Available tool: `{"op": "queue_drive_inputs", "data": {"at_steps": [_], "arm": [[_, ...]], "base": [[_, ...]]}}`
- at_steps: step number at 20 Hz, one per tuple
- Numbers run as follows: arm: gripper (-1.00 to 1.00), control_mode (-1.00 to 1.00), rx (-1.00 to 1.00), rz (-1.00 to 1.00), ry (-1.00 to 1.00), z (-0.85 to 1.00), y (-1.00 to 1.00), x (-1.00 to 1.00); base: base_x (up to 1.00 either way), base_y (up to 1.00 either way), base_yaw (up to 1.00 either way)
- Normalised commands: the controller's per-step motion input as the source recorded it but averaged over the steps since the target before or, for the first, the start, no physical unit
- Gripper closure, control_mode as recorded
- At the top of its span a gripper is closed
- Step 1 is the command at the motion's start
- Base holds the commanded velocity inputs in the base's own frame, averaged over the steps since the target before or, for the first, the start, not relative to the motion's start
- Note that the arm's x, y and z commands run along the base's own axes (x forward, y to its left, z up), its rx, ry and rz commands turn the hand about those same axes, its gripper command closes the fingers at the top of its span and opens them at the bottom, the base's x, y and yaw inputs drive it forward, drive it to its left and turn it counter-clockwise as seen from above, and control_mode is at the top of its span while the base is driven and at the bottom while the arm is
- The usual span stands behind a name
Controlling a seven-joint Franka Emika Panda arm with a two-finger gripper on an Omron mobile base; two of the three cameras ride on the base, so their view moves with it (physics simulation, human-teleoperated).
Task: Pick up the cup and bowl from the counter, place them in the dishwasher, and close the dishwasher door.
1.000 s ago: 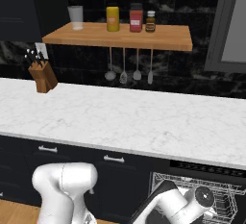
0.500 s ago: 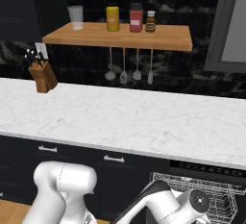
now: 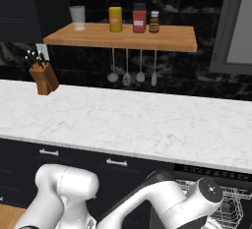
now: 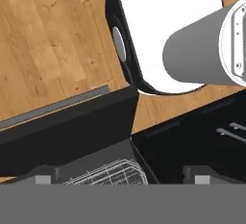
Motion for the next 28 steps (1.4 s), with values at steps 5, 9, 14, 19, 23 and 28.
{"op": "queue_drive_inputs", "data": {"at_steps": [5, 9, 14, 19, 23, 28], "arm": [[-1.00, -1.00, 0.35, -0.60, 0.22, 0.54, -0.22, -0.71], [-1.00, -1.00, 0.27, -0.81, 0.15, 0.45, 0.00, -0.40], [-1.00, -1.00, 0.36, -0.75, 0.03, -0.52, 0.00, -0.75], [-1.00, -1.00, 0.41, -0.81, 0.00, -1.00, 0.00, -0.55], [-1.00, -1.00, 0.53, -0.75, -0.11, -1.00, 0.03, 0.30], [-1.00, -1.00, 0.60, -0.59, -0.04, -1.00, -0.66, 0.08]], "base": [[0.00, 0.00, 0.00], [0.00, 0.00, 0.00], [0.00, 0.00, 0.00], [0.00, 0.00, 0.00], [0.00, 0.00, 0.00], [0.00, 0.00, 0.00]]}}
